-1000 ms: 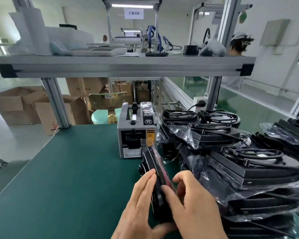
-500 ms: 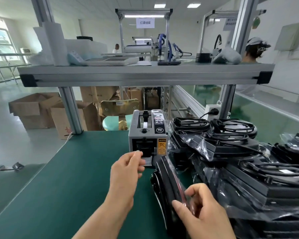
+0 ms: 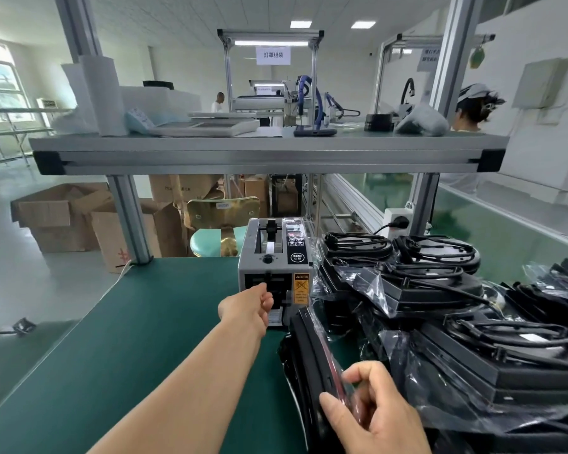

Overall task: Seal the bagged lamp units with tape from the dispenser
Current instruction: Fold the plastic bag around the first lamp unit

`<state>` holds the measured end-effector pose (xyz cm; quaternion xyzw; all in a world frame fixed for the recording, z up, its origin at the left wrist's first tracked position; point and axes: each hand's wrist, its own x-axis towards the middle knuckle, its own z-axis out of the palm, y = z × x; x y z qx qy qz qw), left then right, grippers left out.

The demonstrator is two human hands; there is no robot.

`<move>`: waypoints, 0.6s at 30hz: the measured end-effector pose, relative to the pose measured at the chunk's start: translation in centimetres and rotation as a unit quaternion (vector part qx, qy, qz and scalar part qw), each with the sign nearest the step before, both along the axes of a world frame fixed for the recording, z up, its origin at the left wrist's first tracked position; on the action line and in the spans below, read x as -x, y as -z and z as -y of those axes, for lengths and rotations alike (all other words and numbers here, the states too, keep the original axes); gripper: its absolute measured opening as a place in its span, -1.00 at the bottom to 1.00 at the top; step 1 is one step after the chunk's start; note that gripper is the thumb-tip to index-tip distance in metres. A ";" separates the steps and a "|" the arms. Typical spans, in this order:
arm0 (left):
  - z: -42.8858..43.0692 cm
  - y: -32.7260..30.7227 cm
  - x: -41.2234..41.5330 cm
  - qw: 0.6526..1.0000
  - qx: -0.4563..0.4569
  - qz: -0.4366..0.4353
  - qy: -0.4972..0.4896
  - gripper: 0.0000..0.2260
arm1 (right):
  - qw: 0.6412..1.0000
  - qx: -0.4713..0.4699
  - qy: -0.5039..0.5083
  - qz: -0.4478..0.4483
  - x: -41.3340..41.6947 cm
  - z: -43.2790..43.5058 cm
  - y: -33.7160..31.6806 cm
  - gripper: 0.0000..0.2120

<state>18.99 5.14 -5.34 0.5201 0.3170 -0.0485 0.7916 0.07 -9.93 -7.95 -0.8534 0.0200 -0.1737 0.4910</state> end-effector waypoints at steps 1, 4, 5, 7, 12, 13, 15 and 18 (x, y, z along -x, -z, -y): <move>0.1 0.0 -0.1 1.000 0.003 -0.003 -0.007 -0.92 | 1.000 -0.002 -0.001 0.001 0.0 0.0 0.0 -0.69; 0.5 0.0 -0.4 0.999 0.015 -0.002 -0.030 -0.91 | 1.000 -0.004 -0.002 0.010 -0.1 0.0 0.1 -0.68; 0.7 0.0 -0.5 0.999 0.018 -0.001 -0.043 -0.90 | 1.000 -0.002 -0.003 0.012 -0.1 0.0 0.1 -0.68; 1.0 0.1 -0.7 0.997 0.024 0.004 -0.073 -0.87 | 1.000 -0.001 -0.002 0.013 0.0 0.0 0.2 -0.68; 0.9 0.1 0.6 0.995 -0.019 0.049 -0.083 -0.85 | 1.000 -0.004 0.000 0.017 0.1 -0.1 0.2 -0.73; 0.5 0.0 1.1 0.995 -0.027 0.066 -0.066 -0.84 | 1.000 -0.011 -0.001 0.022 0.1 0.0 0.2 -0.75; -0.5 -0.3 2.7 0.994 -0.036 0.104 0.004 -0.81 | 0.999 -0.022 -0.008 0.029 0.3 0.0 0.2 -0.77; -2.2 -1.2 6.2 0.971 -0.035 0.157 0.175 -0.81 | 0.999 -0.019 -0.015 0.036 0.4 0.1 0.1 -0.82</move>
